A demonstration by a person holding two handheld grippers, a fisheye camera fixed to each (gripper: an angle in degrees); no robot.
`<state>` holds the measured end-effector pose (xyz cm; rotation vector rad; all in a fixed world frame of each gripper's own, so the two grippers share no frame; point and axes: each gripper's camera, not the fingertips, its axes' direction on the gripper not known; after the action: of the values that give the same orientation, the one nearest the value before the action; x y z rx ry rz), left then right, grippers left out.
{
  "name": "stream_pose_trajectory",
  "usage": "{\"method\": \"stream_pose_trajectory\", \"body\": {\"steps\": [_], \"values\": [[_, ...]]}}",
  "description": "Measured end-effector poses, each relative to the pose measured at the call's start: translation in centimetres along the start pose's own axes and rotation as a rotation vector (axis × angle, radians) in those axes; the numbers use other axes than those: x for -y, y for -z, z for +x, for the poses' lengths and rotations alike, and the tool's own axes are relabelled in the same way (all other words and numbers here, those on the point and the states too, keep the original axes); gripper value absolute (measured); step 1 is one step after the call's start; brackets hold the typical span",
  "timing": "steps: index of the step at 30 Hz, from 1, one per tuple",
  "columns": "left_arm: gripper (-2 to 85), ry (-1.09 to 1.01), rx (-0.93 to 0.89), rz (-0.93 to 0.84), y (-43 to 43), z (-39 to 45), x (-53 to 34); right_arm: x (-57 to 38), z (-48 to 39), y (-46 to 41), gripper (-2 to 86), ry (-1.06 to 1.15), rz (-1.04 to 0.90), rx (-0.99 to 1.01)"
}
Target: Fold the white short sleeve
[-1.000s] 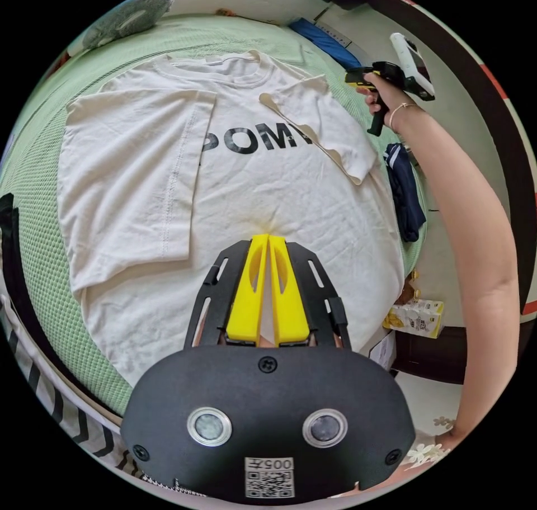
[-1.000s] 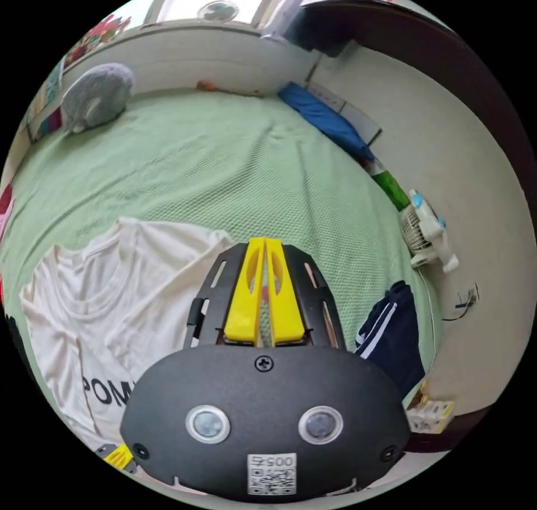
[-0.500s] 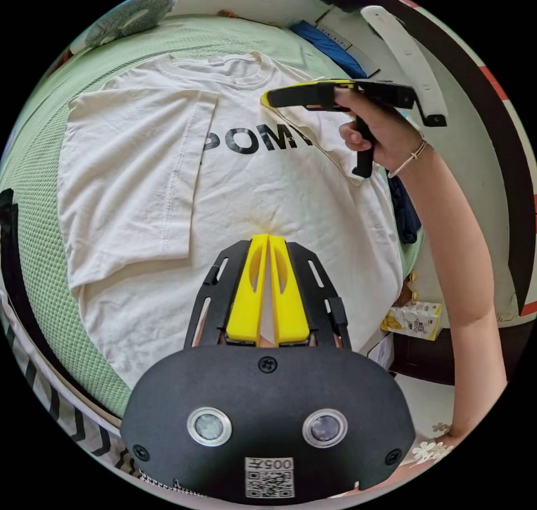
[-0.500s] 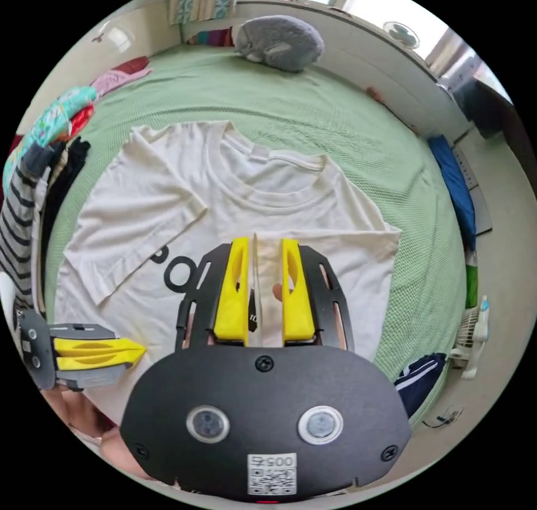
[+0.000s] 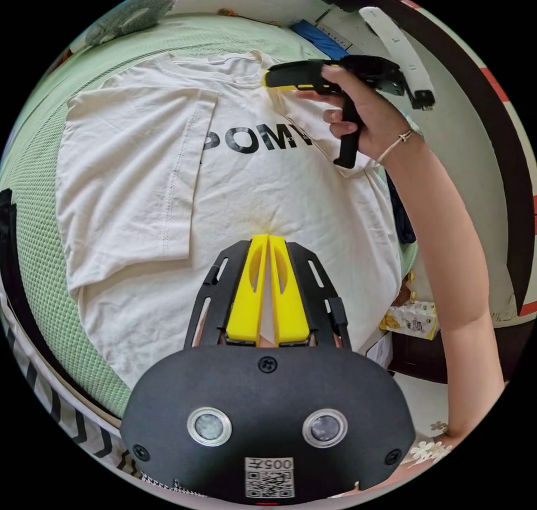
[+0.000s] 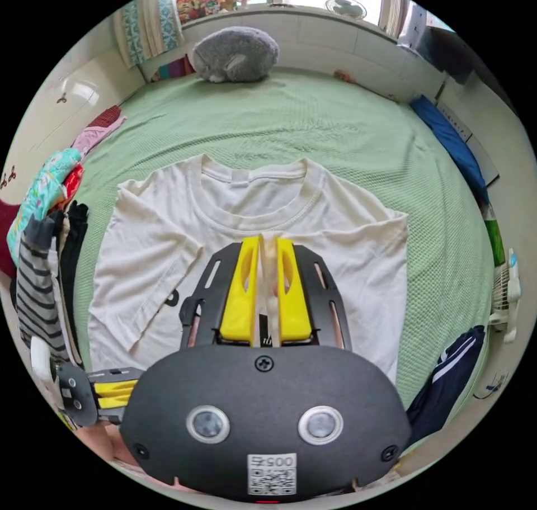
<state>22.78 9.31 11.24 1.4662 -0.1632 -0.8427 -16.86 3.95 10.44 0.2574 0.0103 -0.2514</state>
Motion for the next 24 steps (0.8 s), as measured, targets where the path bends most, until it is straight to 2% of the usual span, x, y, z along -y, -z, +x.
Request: {"method": "stream_pose_trajectory", "body": {"steps": [3, 7, 11, 16, 18, 21, 24], "values": [[-0.5, -0.004, 0.002, -0.004, 0.6, 0.5, -0.7, -3.6, -0.6, 3.2, 3.7, 0.059, 0.042, 0.013], [-0.5, -0.006, 0.008, -0.010, 1.4, 1.2, -1.7, -9.4, 0.0, 5.8, 0.0, -0.017, 0.045, -0.033], [-0.6, -0.015, 0.055, 0.003, 2.4, 2.7, -3.3, -16.2, 0.9, 4.6, -1.2, -0.075, -0.053, -0.156], [-0.6, -0.067, 0.134, 0.044, 3.9, 4.9, -6.0, -23.5, 0.8, 9.4, -1.3, -0.160, 0.045, -0.041], [-0.6, -0.058, 0.079, 0.084, 6.1, 5.7, -8.7, -28.4, -0.6, 13.3, -1.3, -0.110, 0.114, -0.050], [-0.6, -0.112, 0.016, 0.197, 10.0, 7.5, -13.9, -35.0, -0.8, 15.9, -1.3, -0.084, 0.098, -0.134], [-0.6, -0.168, 0.097, 0.191, 12.1, 9.4, -18.6, -41.3, 0.6, 17.1, -1.3, -0.171, 0.021, -0.109]]}}
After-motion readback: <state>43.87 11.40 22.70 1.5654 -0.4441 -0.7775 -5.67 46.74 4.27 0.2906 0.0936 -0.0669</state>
